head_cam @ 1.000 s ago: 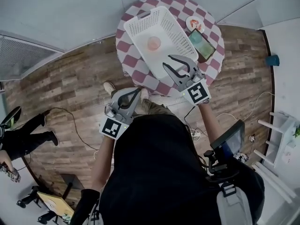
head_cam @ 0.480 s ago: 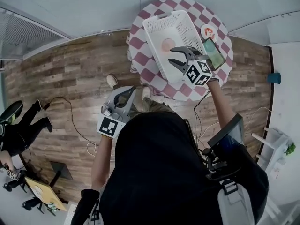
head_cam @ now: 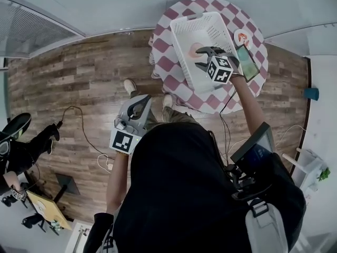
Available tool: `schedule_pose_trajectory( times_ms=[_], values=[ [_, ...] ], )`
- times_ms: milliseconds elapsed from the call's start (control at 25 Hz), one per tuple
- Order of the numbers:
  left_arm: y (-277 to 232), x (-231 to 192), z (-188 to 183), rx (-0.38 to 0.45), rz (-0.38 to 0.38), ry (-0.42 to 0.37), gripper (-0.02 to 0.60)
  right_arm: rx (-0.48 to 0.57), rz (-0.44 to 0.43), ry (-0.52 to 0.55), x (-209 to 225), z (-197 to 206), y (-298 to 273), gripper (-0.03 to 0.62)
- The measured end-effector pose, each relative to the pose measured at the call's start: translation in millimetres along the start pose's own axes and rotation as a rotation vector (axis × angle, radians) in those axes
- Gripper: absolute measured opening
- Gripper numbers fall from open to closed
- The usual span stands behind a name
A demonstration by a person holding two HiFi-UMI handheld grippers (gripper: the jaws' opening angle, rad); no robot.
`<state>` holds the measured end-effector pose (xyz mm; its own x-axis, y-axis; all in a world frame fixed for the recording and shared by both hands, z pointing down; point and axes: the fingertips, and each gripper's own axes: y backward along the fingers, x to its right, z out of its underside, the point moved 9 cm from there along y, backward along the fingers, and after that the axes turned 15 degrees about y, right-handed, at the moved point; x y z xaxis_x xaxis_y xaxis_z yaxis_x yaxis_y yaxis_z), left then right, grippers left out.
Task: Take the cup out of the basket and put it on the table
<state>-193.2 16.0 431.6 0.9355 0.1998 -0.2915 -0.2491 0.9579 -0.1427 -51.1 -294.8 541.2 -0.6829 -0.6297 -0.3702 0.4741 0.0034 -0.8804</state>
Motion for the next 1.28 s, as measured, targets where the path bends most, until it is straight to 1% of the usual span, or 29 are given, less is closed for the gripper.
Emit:
schedule_pose_trajectory(
  times_ms=[280, 560, 880, 1040, 1280],
  values=[
    [3.4, -9.2, -4.1, 0.01, -0.036, 0.003, -0.003, -0.1, -0.113, 0.012, 5.1, 13.4, -33.8, 0.201],
    [6.9, -19.0, -4.8, 0.012, -0.071, 0.025, -0.003, -0.178, -0.196, -0.002, 7.6, 24.5, -61.2, 0.201],
    [11.8, -31.3, -9.4, 0.021, -0.095, 0.034, -0.003, -0.229, -0.244, -0.064, 9.2, 29.6, -84.1, 0.201],
    [13.7, -34.8, -10.0, 0.016, -0.112, 0.031, -0.003, -0.273, -0.264, -0.074, 9.5, 30.2, -96.7, 0.199],
    [12.2, -38.2, -10.2, 0.008, -0.121, 0.025, -0.003, -0.287, -0.285, -0.086, 10.9, 29.7, -104.6, 0.199]
  ],
)
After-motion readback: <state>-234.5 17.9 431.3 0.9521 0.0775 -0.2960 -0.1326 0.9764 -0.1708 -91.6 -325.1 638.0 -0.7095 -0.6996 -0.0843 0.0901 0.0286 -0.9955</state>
